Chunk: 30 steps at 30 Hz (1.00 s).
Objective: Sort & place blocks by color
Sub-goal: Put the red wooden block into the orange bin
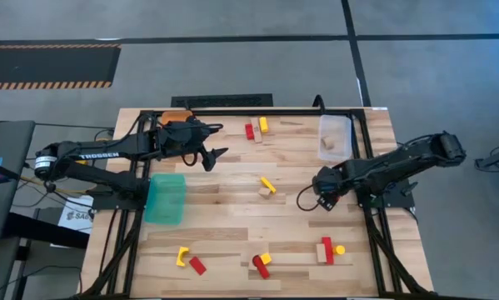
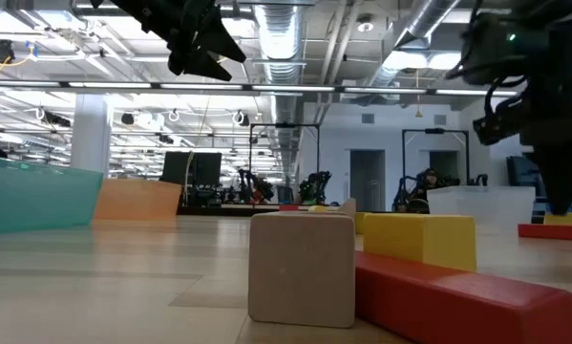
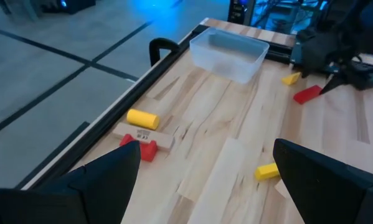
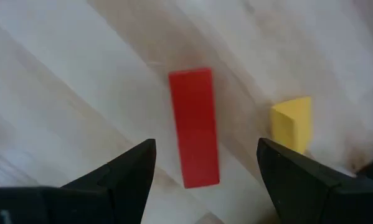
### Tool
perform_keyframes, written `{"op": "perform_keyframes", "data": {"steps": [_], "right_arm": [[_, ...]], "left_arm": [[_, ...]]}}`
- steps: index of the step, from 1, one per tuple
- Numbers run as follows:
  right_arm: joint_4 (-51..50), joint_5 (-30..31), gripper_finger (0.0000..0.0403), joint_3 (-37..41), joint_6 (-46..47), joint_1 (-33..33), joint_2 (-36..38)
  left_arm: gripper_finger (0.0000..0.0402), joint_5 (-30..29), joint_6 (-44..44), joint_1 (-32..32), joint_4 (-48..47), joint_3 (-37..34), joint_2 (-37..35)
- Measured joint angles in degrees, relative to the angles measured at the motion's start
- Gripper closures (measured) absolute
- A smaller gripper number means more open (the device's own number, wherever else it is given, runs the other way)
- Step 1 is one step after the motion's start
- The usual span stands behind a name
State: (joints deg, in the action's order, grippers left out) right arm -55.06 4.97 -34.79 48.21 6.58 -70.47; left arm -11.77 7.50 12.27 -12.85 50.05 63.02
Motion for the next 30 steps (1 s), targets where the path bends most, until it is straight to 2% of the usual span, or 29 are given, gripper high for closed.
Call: {"op": "perform_keyframes", "data": {"steps": [10, 13, 19, 23, 25, 27, 30], "right_arm": [[5.49, -4.96, 0.0112, -0.26, -7.72, -2.61, -10.93], [6.80, -6.09, 0.0161, -0.54, -8.38, -2.59, -11.09], [7.74, -7.13, 0.0349, -4.31, -8.48, -3.19, -7.59], [8.80, -7.76, 0.0354, -10.97, -11.53, -4.31, -3.38], [11.46, -7.77, 0.0347, -14.41, -13.66, -5.50, -1.33], [15.56, -6.73, 0.0341, -16.78, -16.67, -6.69, 0.53], [23.36, -1.97, 0.0341, -19.51, -22.69, -8.24, 1.92]], "left_arm": [[0.0044, 1.03, 1.72, 0.00, -0.65, 0.01, 0.00], [0.0044, 1.03, 2.83, 0.00, -1.08, 0.01, 0.00], [0.0044, 5.61, 4.96, 0.00, -2.00, 0.00, 0.00], [0.0044, 11.60, 7.01, 0.82, 1.18, -1.27, 0.00], [0.0044, 16.50, 10.21, 1.85, 6.51, -3.81, 0.00], [0.0044, 20.98, 17.02, 3.03, 13.52, -6.58, 0.31], [0.0044, 22.00, 38.97, 5.17, 22.20, -9.19, 3.17]]}}
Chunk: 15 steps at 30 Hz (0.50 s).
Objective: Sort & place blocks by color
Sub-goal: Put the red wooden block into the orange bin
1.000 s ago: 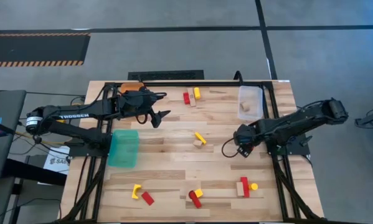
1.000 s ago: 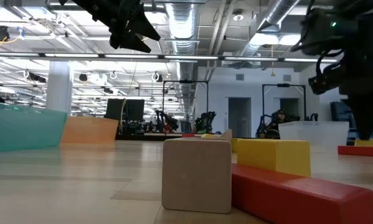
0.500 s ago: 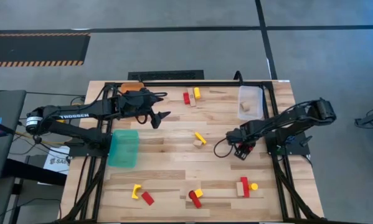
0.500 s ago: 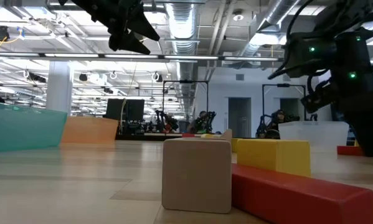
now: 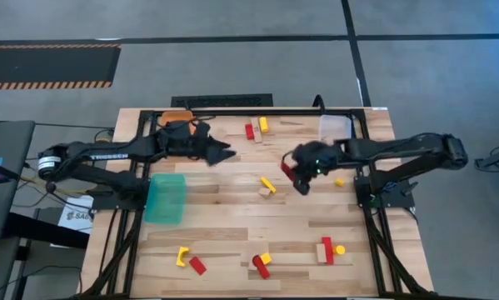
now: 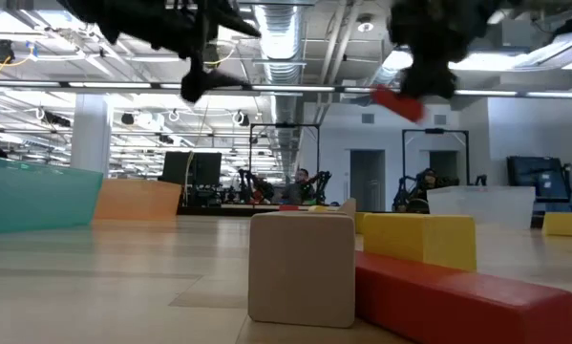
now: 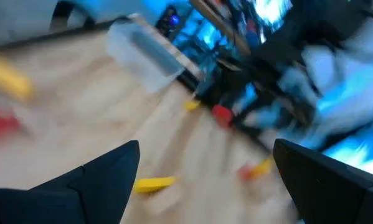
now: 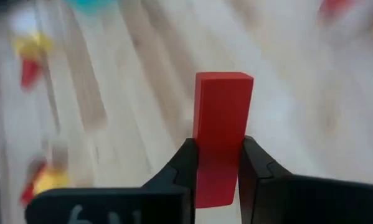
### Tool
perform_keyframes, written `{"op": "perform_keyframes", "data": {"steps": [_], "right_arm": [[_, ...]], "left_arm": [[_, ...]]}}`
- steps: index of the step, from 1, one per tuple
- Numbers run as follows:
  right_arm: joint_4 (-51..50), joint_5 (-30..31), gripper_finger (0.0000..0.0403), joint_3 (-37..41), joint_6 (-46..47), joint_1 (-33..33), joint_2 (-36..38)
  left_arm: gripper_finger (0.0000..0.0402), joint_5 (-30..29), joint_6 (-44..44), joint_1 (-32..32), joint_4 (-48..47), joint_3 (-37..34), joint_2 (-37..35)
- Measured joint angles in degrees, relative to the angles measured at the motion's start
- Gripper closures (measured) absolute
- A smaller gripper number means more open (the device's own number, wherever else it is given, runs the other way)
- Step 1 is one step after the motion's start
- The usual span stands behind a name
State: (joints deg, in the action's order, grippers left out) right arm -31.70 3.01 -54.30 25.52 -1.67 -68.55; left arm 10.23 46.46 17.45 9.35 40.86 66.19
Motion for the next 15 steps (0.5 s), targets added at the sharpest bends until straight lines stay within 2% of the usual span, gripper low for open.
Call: {"op": "perform_keyframes", "data": {"steps": [2, 4, 6, 8, 12, 15], "right_arm": [[2.44, 1.53, 0.0341, -1.00, -4.73, -1.26, -0.07], [5.06, 1.55, 0.0341, -1.58, -8.25, -2.64, -0.72], [7.25, 1.49, 0.0341, -2.42, -9.85, -4.02, -2.76], [5.39, 1.19, 0.0341, -2.62, -11.11, -5.26, -4.74], [5.84, 0.31, 0.0341, -3.66, -13.02, -6.55, -9.70], [6.38, -0.20, 0.0341, -4.46, -14.37, -6.67, -13.45]], "left_arm": [[0.0044, 0.01, 13.34, 0.87, 3.08, -0.24, 3.16], [0.0044, 2.26, 20.56, 1.08, 6.53, -0.24, 6.62], [0.0044, 4.58, 24.75, 0.79, 11.44, -0.22, 10.59], [0.0044, 5.40, 29.52, -0.12, 16.24, -0.19, 14.62], [0.0044, 4.78, 34.83, -1.33, 22.82, 0.09, 20.91], [0.0044, 4.34, 35.90, -1.71, 21.88, 0.92, 24.91]]}}
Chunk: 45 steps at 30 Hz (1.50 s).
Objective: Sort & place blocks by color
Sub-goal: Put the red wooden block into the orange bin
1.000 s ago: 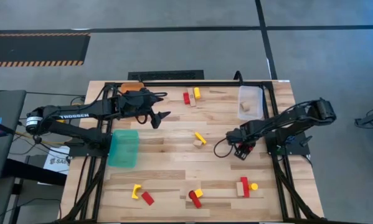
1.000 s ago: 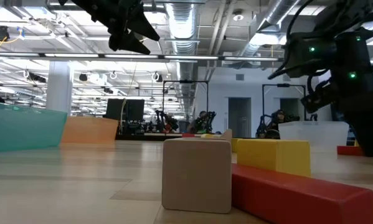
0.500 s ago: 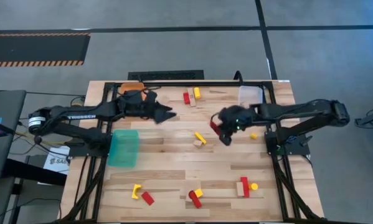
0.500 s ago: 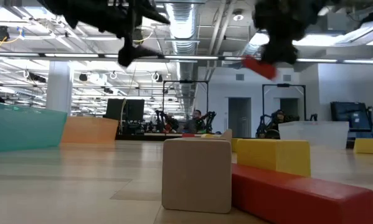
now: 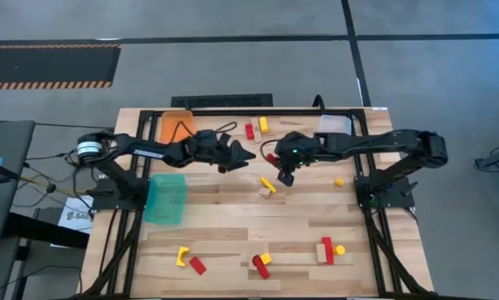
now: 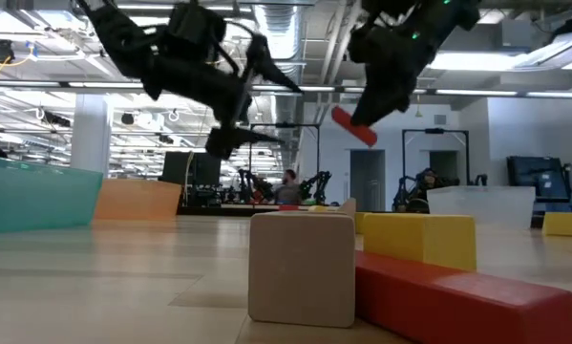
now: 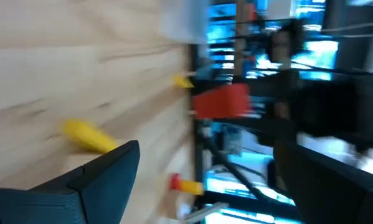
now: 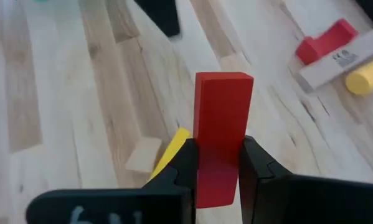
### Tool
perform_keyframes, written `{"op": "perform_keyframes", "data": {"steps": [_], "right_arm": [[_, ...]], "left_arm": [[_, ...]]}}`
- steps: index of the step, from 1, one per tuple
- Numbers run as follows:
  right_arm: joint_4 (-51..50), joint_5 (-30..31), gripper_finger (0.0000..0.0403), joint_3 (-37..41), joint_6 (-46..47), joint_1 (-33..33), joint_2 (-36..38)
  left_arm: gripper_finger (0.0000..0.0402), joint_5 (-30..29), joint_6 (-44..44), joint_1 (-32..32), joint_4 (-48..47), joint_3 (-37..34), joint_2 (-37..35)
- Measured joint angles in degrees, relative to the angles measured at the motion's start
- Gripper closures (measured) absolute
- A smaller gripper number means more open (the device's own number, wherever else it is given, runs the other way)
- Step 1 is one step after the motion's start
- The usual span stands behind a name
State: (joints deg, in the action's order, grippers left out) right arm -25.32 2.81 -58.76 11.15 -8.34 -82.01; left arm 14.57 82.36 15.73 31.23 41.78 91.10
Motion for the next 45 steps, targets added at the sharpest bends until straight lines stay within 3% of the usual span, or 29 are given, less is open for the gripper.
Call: {"op": "perform_keyframes", "data": {"steps": [7, 15, 36, 40, 45], "right_arm": [[0.54, -1.89, 0.0341, -2.96, -2.66, 0.53, -7.50], [0.93, -3.19, 0.0340, -6.45, -4.21, 1.97, -11.29], [0.29, -2.76, 0.0340, -7.24, -5.40, 0.76, -12.08], [0.33, -2.21, 0.0340, -7.24, -6.50, 0.87, -12.08], [0.28, -2.59, 0.0331, -7.24, -6.22, 0.81, -12.03]], "left_arm": [[0.0044, 3.19, -2.78, -0.44, 0.28, 6.03, 8.24], [0.0072, 2.08, -4.22, -0.38, -2.56, 7.69, 10.61], [0.0327, 3.63, -4.75, -0.79, -1.82, 7.71, 10.61], [0.0357, 3.35, -4.91, -0.73, -2.06, 7.71, 10.61], [0.0363, 4.23, -6.53, -0.75, -2.20, 7.65, 10.61]]}}
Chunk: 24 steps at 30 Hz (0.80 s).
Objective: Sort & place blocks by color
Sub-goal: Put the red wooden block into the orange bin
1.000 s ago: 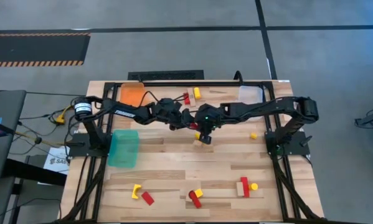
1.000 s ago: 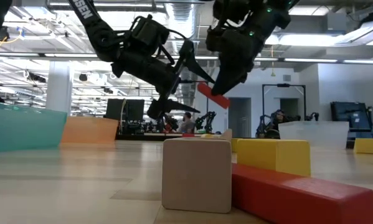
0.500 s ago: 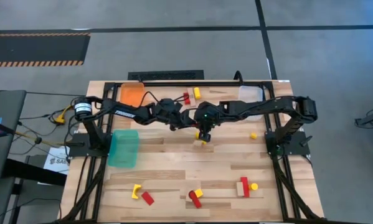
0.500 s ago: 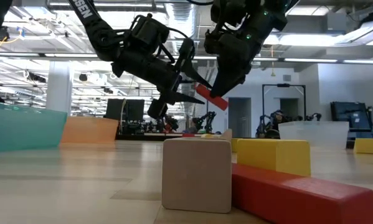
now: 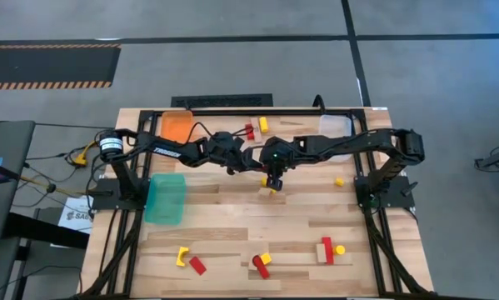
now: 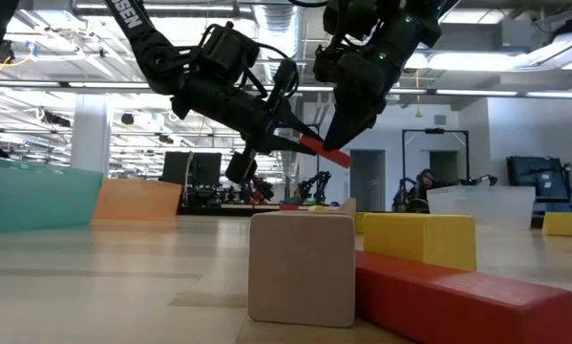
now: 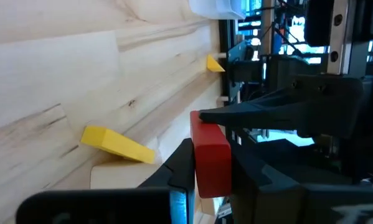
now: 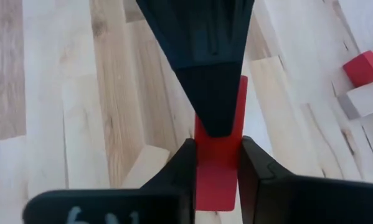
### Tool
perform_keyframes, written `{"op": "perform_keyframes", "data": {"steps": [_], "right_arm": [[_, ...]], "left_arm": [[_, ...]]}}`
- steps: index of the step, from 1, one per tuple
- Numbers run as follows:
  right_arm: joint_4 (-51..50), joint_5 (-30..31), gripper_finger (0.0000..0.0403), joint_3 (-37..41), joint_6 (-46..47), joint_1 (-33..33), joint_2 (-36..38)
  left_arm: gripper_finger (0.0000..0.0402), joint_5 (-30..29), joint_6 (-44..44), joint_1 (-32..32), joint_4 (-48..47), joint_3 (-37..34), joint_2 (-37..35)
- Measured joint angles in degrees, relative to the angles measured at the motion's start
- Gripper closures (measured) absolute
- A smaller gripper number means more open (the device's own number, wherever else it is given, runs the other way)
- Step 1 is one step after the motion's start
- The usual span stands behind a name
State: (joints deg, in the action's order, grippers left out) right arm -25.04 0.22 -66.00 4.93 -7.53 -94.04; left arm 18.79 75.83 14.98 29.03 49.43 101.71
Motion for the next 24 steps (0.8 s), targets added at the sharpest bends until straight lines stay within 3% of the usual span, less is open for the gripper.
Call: {"op": "perform_keyframes", "data": {"steps": [6, 12, 17, 24], "right_arm": [[-1.34, -0.21, 0.0252, -0.34, -0.19, -0.17, 0.79], [-14.92, -0.47, 0.0143, -4.47, -0.28, -1.38, 2.88], [-18.37, -0.31, 0.0105, -4.89, -0.31, -2.94, 6.12], [-17.97, -0.29, 0.0100, -4.71, 0.02, -5.16, 7.81]], "left_arm": [[0.0368, 0.43, -4.59, 0.97, -0.96, 0.17, -0.29], [0.0370, -1.45, -14.60, 4.25, -15.79, 1.75, -5.08], [0.0370, -11.78, -29.18, 7.59, -37.65, 7.24, -12.73], [0.0367, -31.46, -44.37, 12.35, -66.26, 13.55, -22.96]]}}
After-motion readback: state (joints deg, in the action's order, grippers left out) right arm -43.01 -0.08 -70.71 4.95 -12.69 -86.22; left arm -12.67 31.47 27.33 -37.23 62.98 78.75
